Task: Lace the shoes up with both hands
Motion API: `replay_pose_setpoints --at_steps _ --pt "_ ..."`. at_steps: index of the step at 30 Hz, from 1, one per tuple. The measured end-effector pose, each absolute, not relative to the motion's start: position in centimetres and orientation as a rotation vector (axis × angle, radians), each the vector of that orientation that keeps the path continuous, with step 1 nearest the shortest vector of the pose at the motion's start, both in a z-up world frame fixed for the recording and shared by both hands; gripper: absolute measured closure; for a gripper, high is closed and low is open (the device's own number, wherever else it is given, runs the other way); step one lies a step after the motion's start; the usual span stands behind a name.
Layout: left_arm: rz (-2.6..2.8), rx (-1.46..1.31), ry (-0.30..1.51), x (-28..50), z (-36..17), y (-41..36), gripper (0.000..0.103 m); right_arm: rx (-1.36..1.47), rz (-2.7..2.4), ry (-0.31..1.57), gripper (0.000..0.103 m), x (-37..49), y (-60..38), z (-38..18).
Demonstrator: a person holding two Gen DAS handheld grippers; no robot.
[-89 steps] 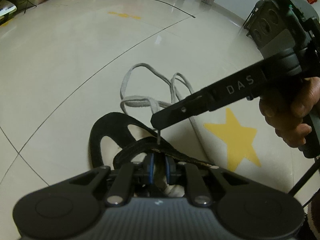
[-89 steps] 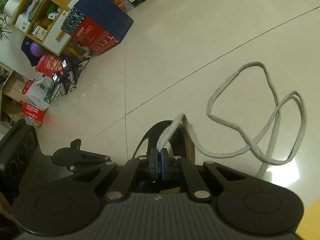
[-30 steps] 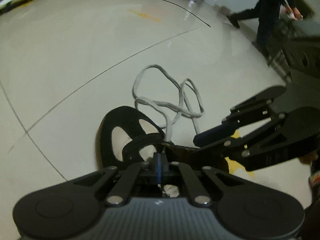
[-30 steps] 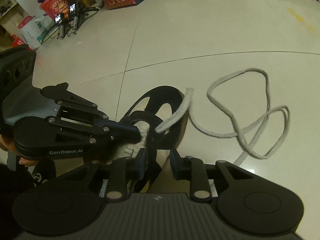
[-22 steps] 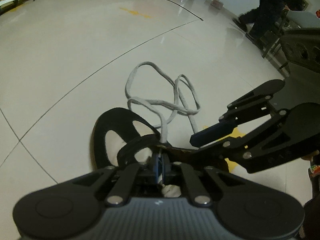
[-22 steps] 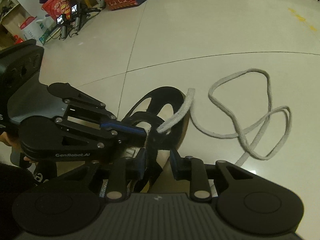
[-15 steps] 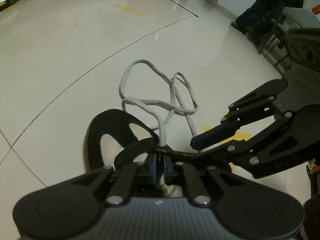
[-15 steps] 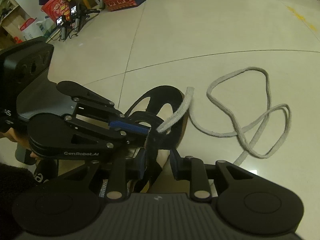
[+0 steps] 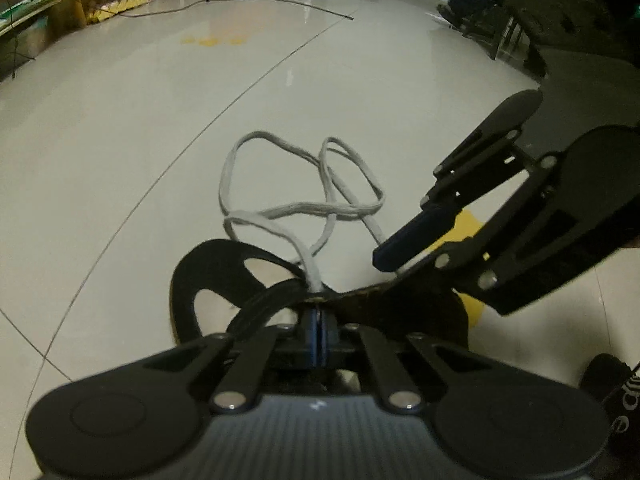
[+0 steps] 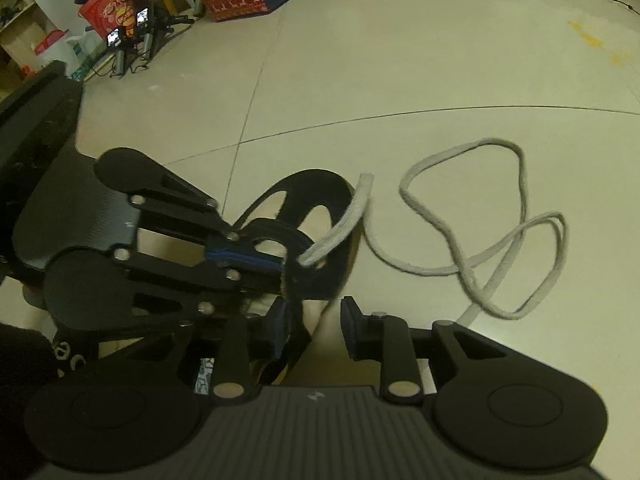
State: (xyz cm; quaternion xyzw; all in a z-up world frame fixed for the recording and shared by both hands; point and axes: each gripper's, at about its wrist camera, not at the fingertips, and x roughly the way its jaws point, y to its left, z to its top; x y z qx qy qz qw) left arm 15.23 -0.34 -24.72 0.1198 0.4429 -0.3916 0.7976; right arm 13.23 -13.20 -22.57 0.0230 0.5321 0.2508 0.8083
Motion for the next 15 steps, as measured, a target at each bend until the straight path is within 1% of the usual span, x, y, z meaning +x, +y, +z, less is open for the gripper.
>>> replay_pose_setpoints --at_steps 6,9,15 --pt "-0.827 0.262 0.928 14.4 -24.3 0.4 0.102 0.007 0.53 1.129 0.072 13.2 -12.8 -22.7" --pt "-0.821 0.254 0.928 14.1 -24.0 0.5 0.102 0.028 0.525 1.139 0.07 13.5 -13.0 -22.8" --pt "-0.798 0.222 0.928 13.6 -23.5 1.1 0.102 0.043 0.517 1.15 0.07 13.6 -13.2 -22.8"
